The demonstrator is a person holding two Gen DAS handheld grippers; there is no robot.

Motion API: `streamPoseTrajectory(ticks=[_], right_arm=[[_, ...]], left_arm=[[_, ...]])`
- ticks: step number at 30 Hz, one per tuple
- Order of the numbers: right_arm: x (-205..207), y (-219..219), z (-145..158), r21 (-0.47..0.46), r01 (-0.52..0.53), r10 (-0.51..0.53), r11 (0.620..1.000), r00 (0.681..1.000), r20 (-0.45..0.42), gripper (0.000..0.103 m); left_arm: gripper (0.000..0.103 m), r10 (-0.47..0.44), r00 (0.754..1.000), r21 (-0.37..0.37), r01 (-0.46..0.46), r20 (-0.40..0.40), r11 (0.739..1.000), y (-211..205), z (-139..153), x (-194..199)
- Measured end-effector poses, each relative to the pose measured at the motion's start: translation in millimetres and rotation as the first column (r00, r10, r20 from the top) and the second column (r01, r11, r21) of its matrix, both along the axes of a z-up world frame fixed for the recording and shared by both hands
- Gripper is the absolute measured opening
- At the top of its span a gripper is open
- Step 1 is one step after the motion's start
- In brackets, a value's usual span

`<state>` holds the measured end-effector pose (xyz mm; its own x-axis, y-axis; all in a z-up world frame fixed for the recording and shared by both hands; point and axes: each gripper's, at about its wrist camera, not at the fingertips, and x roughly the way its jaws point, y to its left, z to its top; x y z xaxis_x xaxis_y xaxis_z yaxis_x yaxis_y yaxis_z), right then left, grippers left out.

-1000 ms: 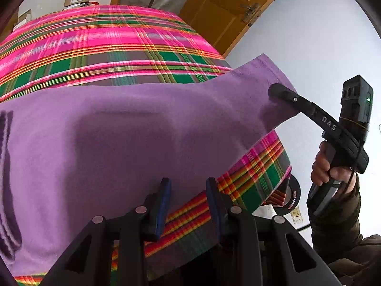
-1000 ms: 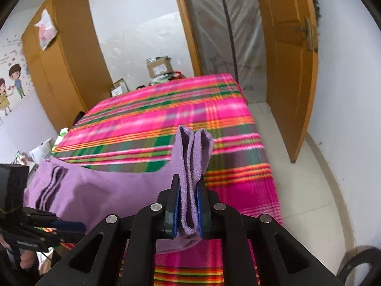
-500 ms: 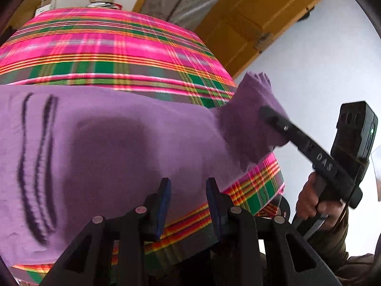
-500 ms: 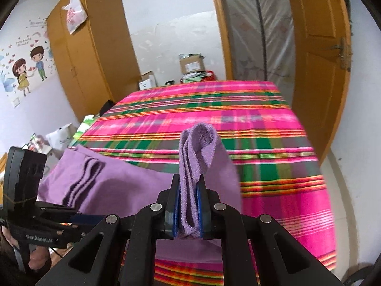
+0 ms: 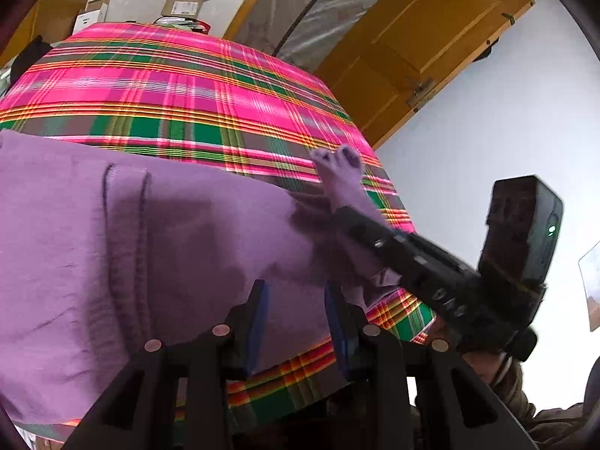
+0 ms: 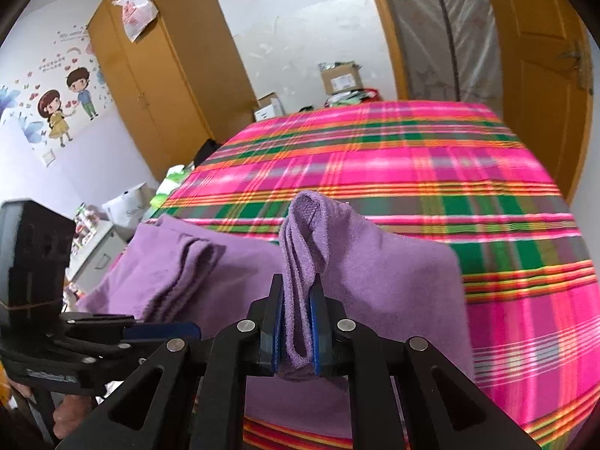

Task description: Fold clothes

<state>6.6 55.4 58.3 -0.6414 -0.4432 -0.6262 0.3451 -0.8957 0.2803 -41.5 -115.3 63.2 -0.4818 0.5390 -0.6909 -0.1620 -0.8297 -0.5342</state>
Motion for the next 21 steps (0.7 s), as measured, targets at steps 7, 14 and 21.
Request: streamPoseTrajectory(ticks=[7, 14, 21], right_arm=[[-2, -26, -9, 0.008, -0.036, 0.036, 0.999, 0.999, 0.022, 0.012], [1, -47, -18, 0.036, -0.065, 0.064, 0.997, 0.998, 0.022, 0.012], [-7, -62, -34, 0.058, -0.071, 0.068, 0.996, 0.996, 0.065, 0.014]], left_arm=[[0.031, 0.019, 1.0, 0.009, -0.019, 0.004, 1.0, -15, -1, 8], [0.031, 0.027, 1.0, 0.017, -0.027, 0.016, 0.999, -23, -6, 9], [0.031, 0.047, 0.999, 0.025, -0.047, 0.023, 0.999, -30, -10, 13]])
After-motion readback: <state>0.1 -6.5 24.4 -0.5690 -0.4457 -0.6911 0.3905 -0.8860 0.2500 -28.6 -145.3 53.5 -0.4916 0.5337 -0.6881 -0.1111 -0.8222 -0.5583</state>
